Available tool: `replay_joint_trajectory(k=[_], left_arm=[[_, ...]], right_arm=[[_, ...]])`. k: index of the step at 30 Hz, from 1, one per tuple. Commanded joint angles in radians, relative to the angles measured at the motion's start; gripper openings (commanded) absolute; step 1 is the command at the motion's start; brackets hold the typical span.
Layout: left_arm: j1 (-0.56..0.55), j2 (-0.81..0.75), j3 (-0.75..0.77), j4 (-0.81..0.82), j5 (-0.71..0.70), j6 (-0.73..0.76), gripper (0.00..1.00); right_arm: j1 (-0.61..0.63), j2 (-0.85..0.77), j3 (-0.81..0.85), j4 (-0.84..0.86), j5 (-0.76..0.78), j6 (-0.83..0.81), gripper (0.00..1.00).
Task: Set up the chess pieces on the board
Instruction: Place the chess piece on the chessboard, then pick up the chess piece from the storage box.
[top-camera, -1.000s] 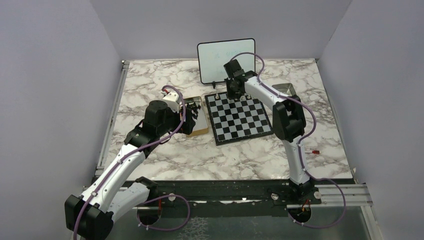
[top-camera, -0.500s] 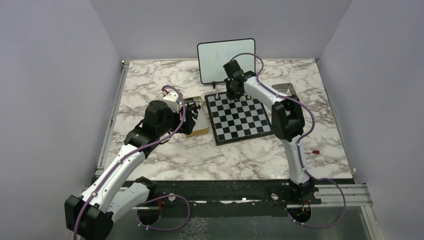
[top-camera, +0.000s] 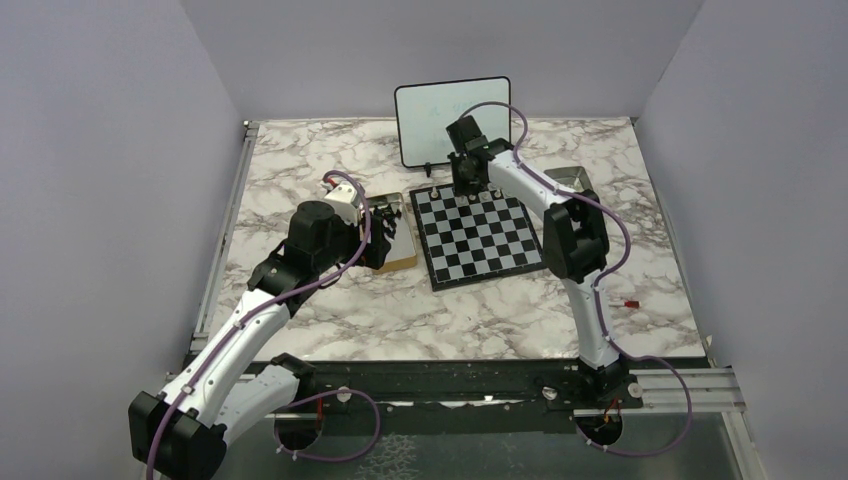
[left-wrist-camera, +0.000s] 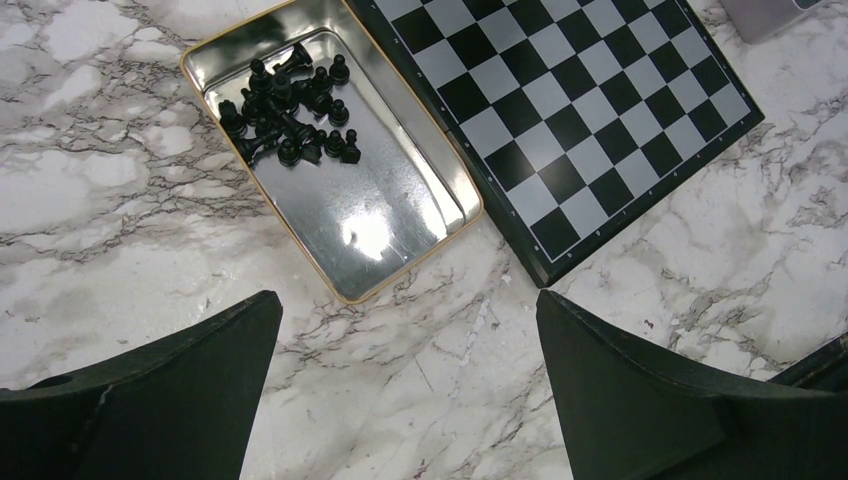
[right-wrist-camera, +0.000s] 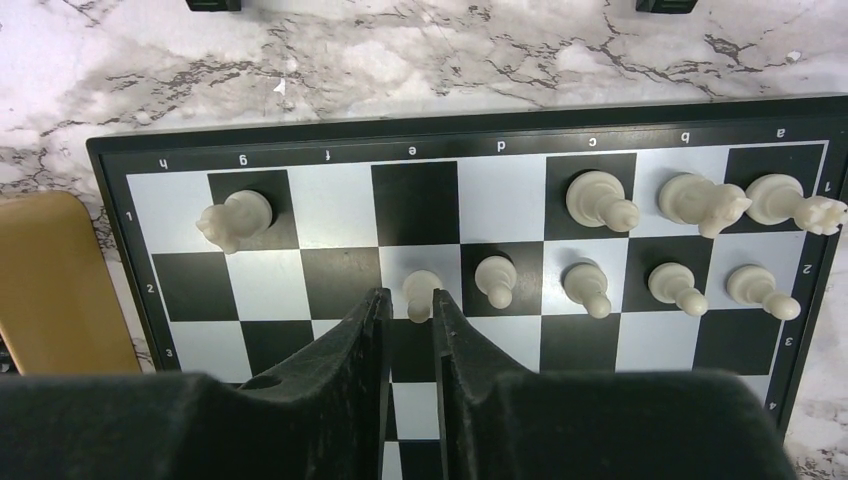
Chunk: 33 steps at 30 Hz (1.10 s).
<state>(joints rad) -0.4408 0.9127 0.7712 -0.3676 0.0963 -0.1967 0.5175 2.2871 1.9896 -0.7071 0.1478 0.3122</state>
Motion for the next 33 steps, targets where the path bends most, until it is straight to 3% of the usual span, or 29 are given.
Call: replay_joint_trajectory(k=[1,16,23,33], left_arm=[[-0.004,-0.023,-0.004,0.012,-0.005,0.013,0.99],[-0.004,-0.023,-0.006,0.012,-0.005,0.009,0.99],[-0.004,-0.017,-0.006,0.012,-0.005,0.01,0.99],[-0.004,-0.013,-0.006,0.01,-0.014,0.01,0.99]], right_arm=[[0.006,-0.033,0.027,-0.031,-0.006,-0.021,0.28],[-0.058,-0.243,-0.1,0.015,0.147,-0.098,0.3],[-0.164,-0.353,-0.224,0.066,0.195,-0.143,0.3],[-0.408,-0.438,-0.383,0.165,0.106,-0.167,0.3]])
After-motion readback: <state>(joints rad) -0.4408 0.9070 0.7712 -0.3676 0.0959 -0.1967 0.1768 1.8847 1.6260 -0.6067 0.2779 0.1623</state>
